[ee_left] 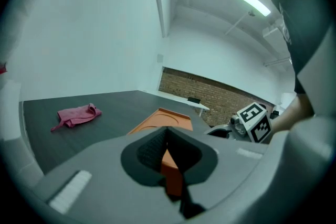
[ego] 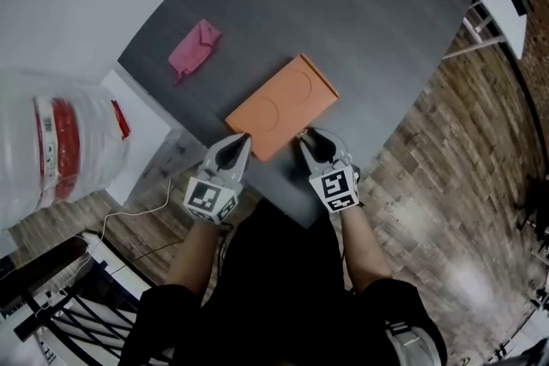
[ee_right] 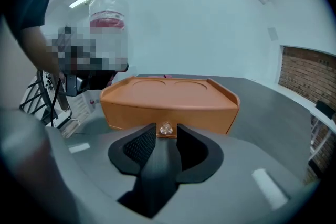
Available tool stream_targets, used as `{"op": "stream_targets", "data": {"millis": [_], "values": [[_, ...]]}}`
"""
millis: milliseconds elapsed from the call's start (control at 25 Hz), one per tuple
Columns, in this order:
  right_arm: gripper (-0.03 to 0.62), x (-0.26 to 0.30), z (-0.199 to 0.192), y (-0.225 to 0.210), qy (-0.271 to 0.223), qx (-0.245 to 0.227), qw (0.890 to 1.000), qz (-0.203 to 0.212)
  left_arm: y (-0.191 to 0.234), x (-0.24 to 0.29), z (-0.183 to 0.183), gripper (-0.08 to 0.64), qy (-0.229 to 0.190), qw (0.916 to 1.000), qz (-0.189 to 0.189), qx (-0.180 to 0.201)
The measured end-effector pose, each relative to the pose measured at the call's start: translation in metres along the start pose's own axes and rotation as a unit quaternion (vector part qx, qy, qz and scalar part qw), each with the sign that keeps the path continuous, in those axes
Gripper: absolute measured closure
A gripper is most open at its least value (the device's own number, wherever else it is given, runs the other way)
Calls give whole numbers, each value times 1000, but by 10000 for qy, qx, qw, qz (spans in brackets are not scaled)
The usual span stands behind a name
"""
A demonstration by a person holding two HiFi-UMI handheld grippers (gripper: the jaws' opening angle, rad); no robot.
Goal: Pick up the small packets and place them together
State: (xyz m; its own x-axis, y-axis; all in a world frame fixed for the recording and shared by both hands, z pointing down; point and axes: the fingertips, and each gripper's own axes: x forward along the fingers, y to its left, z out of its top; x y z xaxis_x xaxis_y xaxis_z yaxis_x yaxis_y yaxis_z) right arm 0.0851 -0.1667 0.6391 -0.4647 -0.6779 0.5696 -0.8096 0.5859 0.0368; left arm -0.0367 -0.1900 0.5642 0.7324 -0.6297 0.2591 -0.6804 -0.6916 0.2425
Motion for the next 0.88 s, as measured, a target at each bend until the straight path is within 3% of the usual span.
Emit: {"op": "stream_targets", "data": {"millis": [480, 880], "values": [[468, 14, -3, 6, 164, -304, 9993, 145, 0, 7, -14, 560, 248, 9997, 55, 37], [514, 16, -2, 1, 187, -289, 9994, -44, -4, 17, -23, 560, 753, 9946, 87, 711]]}}
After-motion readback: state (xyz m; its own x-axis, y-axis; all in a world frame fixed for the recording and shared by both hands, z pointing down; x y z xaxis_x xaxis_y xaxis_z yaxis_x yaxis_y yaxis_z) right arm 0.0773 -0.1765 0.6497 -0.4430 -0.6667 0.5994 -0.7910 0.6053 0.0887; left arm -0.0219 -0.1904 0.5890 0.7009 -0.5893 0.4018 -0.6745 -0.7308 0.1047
